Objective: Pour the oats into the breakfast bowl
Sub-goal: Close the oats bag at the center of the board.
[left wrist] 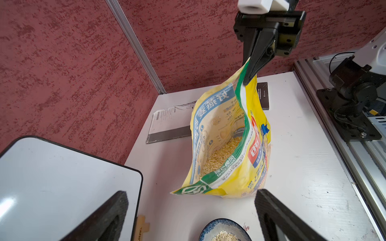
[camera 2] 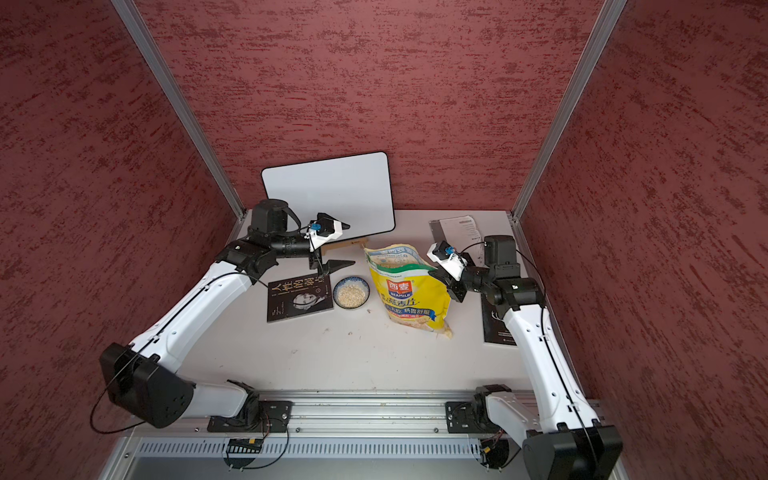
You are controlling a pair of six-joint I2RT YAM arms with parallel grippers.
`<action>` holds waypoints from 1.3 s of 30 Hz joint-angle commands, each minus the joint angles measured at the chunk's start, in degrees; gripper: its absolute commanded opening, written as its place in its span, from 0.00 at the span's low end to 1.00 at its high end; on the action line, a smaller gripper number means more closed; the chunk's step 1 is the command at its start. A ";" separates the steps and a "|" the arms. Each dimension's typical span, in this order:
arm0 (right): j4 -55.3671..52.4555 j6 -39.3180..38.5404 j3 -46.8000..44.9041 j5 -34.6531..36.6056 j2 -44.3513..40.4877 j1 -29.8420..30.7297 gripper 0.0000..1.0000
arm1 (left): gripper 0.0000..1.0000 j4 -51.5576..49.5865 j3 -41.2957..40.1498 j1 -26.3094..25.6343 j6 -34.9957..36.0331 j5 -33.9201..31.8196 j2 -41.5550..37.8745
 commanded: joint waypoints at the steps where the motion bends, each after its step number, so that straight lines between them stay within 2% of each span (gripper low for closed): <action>1: -0.57 -1.87 2.38 -1.78 -0.16 -0.61 0.00 | 0.99 -2.98 1.45 1.50 4.28 4.67 5.04; 10: -2.55 -2.74 2.80 -0.66 -0.43 -0.60 0.00 | 0.94 -5.29 10.26 1.79 10.00 10.26 17.15; 17: -3.99 -3.79 3.16 1.01 -0.42 -0.57 0.00 | 0.75 -12.90 15.12 -0.02 13.85 14.45 22.62; 25: -3.20 -4.05 3.91 0.99 1.16 -0.58 0.00 | 0.35 -26.00 24.78 -1.74 18.34 13.36 29.13; 27: -3.25 -4.37 4.39 1.24 1.85 -0.78 0.00 | 0.21 -27.15 25.38 -1.68 18.82 13.07 29.32; 29: -3.33 -4.32 4.93 1.16 2.92 -1.35 0.00 | 0.00 -27.29 25.19 -1.56 18.26 11.74 28.68; 33: -3.15 -3.74 5.71 1.48 2.94 -2.87 0.00 | 0.00 -23.37 21.61 -1.02 12.76 9.38 24.29; 39: -3.74 -2.92 5.47 1.37 1.24 -7.07 0.00 | 0.00 -9.98 9.89 -1.21 1.85 5.23 11.64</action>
